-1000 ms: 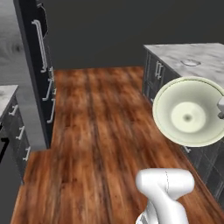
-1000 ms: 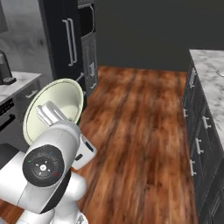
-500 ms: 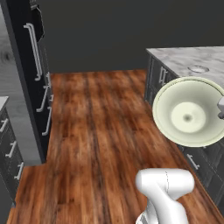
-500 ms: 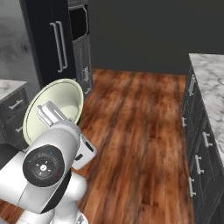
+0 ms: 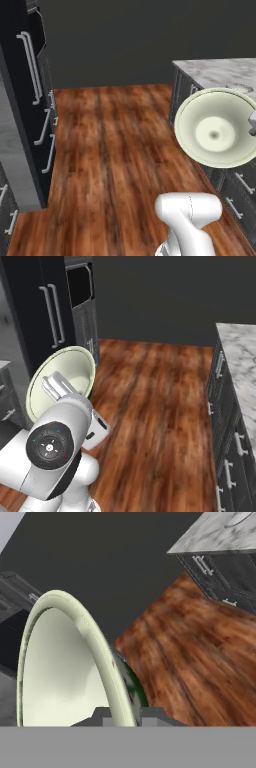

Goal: Move the bowls from the cabinet to the plates on the dining table.

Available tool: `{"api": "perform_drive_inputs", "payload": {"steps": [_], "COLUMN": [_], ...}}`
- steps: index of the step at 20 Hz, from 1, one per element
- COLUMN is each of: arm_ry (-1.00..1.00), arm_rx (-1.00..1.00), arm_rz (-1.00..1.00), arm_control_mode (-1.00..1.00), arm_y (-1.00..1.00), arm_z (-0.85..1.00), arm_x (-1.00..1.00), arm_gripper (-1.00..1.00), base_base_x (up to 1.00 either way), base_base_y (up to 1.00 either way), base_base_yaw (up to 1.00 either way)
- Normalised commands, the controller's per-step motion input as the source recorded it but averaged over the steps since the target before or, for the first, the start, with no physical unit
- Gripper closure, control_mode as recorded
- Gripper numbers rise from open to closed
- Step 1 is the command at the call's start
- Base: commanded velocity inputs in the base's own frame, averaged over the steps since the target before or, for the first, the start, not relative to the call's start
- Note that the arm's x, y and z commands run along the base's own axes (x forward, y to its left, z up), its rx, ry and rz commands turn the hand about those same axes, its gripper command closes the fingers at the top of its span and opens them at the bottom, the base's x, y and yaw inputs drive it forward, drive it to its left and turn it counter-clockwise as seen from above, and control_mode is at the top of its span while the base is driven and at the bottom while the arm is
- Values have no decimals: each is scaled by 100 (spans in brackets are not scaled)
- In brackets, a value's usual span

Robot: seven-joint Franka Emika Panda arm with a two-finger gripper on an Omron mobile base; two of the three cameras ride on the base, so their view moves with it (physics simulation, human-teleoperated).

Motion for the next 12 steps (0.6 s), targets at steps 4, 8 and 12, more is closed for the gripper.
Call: {"api": "perform_drive_inputs", "payload": {"steps": [4, 8, 12], "arm_ry": [0, 0, 0], "arm_rx": [0, 0, 0], "arm_rz": [0, 0, 0], "arm_control_mode": [100, 100, 100], "arm_y": [0, 0, 0], "arm_z": [0, 0, 0], "arm_x": [0, 0, 0], "arm_gripper": [100, 100, 100], "base_base_x": [78, 79, 80], "base_base_y": [-31, -30, -28], "base_base_yaw": [0, 0, 0]}}
